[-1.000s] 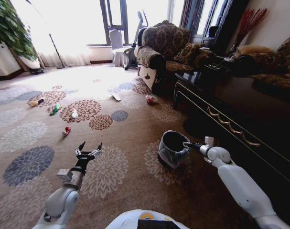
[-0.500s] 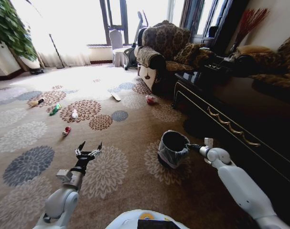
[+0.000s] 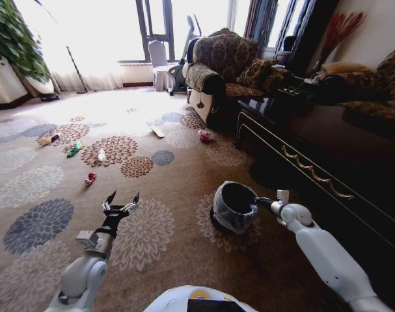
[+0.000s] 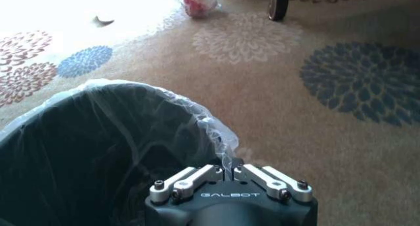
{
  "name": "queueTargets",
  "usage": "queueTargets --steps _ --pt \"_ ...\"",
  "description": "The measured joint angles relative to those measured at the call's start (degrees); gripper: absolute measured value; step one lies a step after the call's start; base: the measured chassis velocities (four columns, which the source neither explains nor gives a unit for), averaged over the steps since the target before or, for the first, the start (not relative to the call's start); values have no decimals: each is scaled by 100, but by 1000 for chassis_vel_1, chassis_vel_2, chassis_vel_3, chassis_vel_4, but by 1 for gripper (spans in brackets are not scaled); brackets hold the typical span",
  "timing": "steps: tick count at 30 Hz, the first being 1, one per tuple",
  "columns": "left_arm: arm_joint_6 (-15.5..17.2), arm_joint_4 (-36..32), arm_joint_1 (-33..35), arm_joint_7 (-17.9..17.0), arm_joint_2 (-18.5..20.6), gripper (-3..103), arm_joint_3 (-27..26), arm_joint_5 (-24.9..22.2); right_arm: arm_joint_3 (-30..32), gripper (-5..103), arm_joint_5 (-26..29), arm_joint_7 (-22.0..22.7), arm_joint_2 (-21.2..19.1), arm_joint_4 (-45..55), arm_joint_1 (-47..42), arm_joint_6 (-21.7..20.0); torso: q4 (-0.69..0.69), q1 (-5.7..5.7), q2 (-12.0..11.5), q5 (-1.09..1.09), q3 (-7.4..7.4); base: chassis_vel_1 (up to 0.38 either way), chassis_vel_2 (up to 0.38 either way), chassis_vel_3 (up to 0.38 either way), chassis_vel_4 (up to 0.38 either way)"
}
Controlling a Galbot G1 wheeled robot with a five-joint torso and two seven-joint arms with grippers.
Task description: Pick up the trash from the ground and place it into the trash bin.
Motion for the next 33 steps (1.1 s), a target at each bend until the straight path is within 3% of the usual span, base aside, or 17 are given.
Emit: queueTargets --steps 8,17,21,33 --pt "23 -10 46 -24 -3 100 8 4 798 3 -950 -1 -190 1336 -802 744 -4 0 0 -5 0 0 0 0 0" --pt "117 -124 93 -23 -3 100 78 92 1594 3 -987 -9 -401 2946 -2051 382 -4 0 1 -4 -2 0 0 0 0" --pt "127 -247 168 -23 -16 100 72 141 1700 3 -1027 -8 -241 3121 -2275 422 1 0 1 -4 -2 0 0 0 0" --pt "119 -478 326 -28 -58 100 39 288 1948 3 -1133 -6 -36 3324 -2781 684 -1 -1 1 -5 -2 -7 6 8 -8"
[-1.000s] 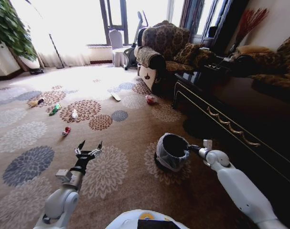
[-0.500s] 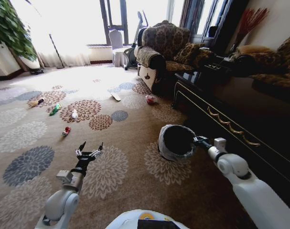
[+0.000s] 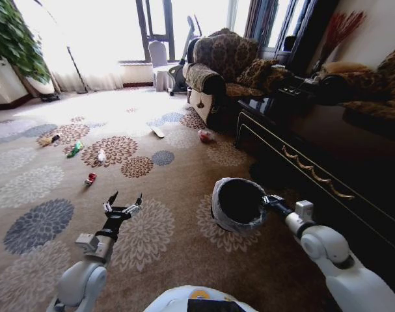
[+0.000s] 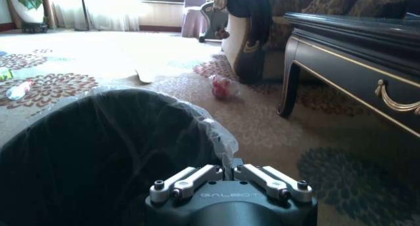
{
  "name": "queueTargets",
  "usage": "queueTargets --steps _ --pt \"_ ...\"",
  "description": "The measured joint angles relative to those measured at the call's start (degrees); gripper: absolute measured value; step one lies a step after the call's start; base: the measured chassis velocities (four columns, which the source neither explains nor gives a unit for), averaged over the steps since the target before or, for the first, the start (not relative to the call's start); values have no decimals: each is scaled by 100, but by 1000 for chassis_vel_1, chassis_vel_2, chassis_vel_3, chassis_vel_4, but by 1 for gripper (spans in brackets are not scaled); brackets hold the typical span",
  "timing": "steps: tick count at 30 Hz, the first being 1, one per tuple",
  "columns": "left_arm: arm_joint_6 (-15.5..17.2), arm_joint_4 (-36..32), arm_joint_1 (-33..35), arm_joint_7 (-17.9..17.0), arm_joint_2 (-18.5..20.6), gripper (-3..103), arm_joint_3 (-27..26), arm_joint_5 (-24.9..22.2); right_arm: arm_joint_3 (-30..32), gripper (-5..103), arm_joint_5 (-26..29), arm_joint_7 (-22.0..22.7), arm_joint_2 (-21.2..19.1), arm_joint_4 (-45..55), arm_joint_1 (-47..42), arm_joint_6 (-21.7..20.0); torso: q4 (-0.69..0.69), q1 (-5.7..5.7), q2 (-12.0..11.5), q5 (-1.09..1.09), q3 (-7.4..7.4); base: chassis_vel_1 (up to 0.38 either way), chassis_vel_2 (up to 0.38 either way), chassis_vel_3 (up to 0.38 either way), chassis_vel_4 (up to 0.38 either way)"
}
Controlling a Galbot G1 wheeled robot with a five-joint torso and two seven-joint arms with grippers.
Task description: Pick up the trash from the ground and place it into the trash bin.
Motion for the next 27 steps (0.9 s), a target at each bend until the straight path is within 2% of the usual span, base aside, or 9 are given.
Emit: queueTargets --steps 27 --pt "20 -110 39 -11 -177 100 46 196 -1 3 14 3 -161 -125 -82 200 0 0 0 1 1 -128 134 129 -132"
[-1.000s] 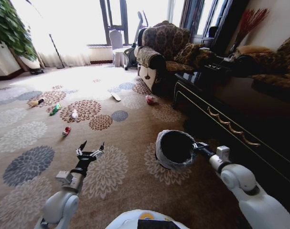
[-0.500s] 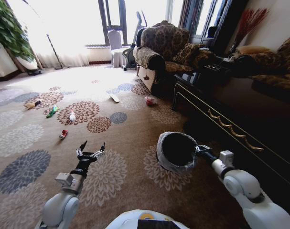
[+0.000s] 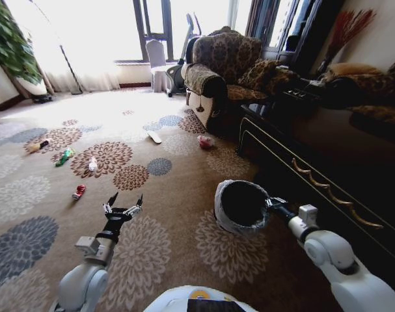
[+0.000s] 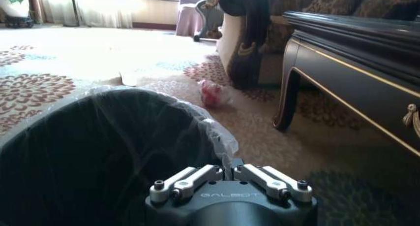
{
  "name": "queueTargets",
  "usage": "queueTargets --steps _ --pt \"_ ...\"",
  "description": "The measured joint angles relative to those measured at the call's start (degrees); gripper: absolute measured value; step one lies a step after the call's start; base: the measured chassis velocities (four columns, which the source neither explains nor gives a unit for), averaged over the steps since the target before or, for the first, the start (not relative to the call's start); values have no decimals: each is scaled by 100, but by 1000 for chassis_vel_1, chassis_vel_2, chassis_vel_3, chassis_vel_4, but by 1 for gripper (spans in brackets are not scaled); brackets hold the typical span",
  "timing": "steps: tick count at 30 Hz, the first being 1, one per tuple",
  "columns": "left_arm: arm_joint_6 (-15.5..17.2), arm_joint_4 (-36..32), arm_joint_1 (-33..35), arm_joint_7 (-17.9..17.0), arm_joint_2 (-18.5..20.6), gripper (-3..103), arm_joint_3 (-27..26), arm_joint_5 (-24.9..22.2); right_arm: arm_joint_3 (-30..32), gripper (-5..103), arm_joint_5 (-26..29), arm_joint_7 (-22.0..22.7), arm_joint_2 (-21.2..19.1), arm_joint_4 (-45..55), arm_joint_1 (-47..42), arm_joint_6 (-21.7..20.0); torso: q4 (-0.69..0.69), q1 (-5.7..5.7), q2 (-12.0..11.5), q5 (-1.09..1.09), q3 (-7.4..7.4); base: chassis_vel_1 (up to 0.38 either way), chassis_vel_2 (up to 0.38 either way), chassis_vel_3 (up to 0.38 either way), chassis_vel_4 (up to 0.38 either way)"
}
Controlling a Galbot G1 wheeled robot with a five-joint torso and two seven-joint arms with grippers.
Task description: Pick up the trash from the ground and place it into the trash bin.
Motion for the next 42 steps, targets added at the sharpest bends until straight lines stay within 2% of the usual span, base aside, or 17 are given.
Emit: queueTargets --steps 42 --pt "10 233 -72 -4 51 100 -20 -14 -170 3 -17 0 18 105 -27 9 0 0 0 -2 0 -179 173 174 -174"
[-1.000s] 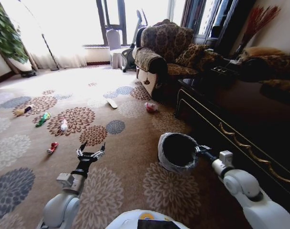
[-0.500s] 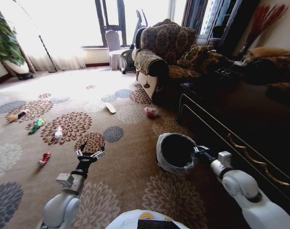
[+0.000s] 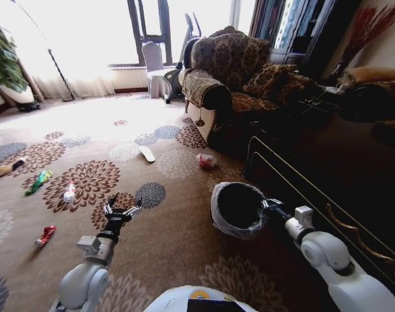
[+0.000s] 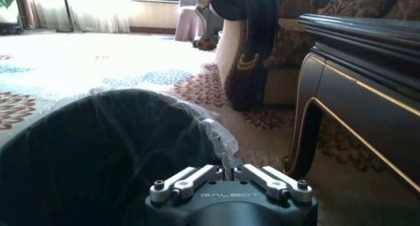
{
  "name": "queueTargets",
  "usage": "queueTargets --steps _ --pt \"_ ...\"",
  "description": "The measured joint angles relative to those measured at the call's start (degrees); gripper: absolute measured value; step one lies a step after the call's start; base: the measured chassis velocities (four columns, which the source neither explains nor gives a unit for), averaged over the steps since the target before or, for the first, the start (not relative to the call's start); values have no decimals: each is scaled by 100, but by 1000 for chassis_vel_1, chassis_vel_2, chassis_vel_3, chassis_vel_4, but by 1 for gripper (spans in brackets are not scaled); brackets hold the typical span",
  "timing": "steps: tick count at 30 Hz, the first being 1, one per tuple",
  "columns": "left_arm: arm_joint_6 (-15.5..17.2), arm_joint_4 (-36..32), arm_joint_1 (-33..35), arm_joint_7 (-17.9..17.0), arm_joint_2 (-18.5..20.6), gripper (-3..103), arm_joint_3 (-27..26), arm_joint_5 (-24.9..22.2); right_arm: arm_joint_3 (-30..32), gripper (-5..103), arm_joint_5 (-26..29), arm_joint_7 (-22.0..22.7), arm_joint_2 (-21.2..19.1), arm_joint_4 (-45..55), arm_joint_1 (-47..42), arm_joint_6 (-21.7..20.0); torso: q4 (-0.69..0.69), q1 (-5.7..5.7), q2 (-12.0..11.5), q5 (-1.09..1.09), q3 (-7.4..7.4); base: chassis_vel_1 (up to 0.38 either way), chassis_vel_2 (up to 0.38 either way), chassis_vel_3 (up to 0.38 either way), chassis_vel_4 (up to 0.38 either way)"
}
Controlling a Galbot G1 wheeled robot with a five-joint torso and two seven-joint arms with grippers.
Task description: Pick up the trash from the ground and place it into the trash bin.
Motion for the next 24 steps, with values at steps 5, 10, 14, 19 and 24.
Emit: queueTargets --steps 5,10,14,19,24 --pt "0 58 -21 8 21 100 14 -3 0 3 -1 0 1 -38 2 -8 1 0 0 2 0 -173 172 176 -172" --pt "-10 124 -42 20 45 100 16 -11 -4 3 -5 0 18 -57 3 -19 0 0 0 1 0 -180 170 173 -178" --pt "-14 153 -55 26 57 100 17 -19 -8 3 -8 0 29 -57 1 -41 0 0 0 2 0 -176 168 173 -157" --pt "-17 179 -64 31 58 100 26 -20 -9 3 -9 0 31 -44 -14 -46 1 0 0 1 0 -158 174 179 -151" --pt "-24 191 -54 36 50 100 28 -19 -8 3 -16 1 36 -33 -26 -48 0 0 0 1 0 -186 167 161 -181"
